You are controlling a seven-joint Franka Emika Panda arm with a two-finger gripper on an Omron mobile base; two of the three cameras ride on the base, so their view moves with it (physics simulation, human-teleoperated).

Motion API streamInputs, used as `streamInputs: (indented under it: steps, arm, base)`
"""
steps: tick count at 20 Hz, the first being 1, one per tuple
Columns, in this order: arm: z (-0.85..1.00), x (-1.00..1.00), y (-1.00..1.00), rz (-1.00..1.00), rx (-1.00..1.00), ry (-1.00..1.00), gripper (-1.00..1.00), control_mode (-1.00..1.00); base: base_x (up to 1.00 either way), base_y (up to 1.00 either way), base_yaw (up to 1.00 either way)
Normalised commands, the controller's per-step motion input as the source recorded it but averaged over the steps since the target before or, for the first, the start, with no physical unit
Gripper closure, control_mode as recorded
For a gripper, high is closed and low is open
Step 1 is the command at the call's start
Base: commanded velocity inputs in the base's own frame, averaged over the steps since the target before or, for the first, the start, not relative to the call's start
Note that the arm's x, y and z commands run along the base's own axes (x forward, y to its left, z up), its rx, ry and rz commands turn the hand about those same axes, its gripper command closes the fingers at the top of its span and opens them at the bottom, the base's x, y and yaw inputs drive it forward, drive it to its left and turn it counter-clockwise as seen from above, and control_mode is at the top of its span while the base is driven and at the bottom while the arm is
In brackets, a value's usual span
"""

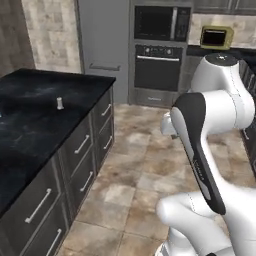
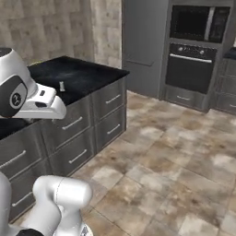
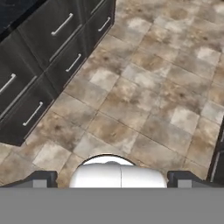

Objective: Pick the jar and candle from the dining table and place them in the open cabinet. Close the cabinet after placing the objects.

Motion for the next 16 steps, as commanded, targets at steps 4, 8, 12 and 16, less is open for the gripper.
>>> streamInputs:
  steps: [4,8,12,16]
  arm:
    - [0.00,0.00,0.00,0.00,0.00,0.00,-1.00,1.00]
    - [0.00,0.00,0.00,0.00,0.00,0.00,-1.00,1.00]
    - [0.00,0.00,0.00,0.00,0.00,0.00,-1.00,1.00]
    - [0.00,0.00,0.00,0.00,0.00,0.00,-1.00,1.00]
  base:
    - [0.68,0.01,0.69]
    - [0.76,0.00,0.70]
    - [0.83,0.00,0.64]
    - [1.00,-0.32,0.40]
